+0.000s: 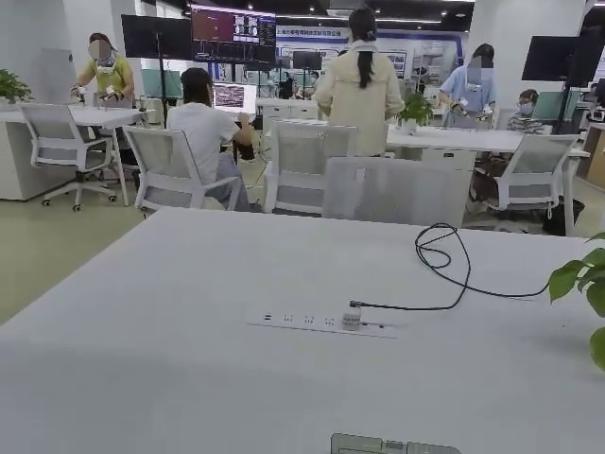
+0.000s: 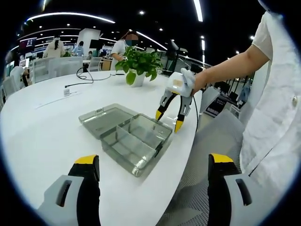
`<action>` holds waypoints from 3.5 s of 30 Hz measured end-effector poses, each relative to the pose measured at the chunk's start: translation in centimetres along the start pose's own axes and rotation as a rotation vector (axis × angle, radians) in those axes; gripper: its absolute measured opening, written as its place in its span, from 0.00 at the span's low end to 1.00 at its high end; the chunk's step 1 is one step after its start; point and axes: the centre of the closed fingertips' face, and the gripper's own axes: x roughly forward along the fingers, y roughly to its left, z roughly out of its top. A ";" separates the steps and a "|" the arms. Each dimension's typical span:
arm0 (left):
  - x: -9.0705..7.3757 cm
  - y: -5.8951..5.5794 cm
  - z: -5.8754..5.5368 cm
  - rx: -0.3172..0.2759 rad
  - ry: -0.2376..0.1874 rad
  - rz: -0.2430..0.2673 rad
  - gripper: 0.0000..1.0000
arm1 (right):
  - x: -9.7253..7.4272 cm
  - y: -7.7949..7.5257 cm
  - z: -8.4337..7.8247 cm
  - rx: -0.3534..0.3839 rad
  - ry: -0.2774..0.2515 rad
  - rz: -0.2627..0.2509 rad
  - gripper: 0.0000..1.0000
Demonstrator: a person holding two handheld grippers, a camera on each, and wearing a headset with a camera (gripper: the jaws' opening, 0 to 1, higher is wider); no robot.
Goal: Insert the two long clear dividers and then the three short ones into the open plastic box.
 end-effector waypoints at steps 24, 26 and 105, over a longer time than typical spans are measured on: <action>0.1 0.0 0.0 -0.005 -0.007 -0.001 0.97 | 0.0 -0.4 0.1 -0.037 0.024 -0.031 0.33; 0.0 0.0 0.0 -0.008 -0.010 -0.001 0.97 | 0.0 -0.4 0.1 -0.036 0.026 -0.032 0.33; 5.4 -4.5 8.4 -0.677 -0.182 -0.241 0.39 | -12.5 3.2 14.6 -0.186 -0.128 -0.263 0.33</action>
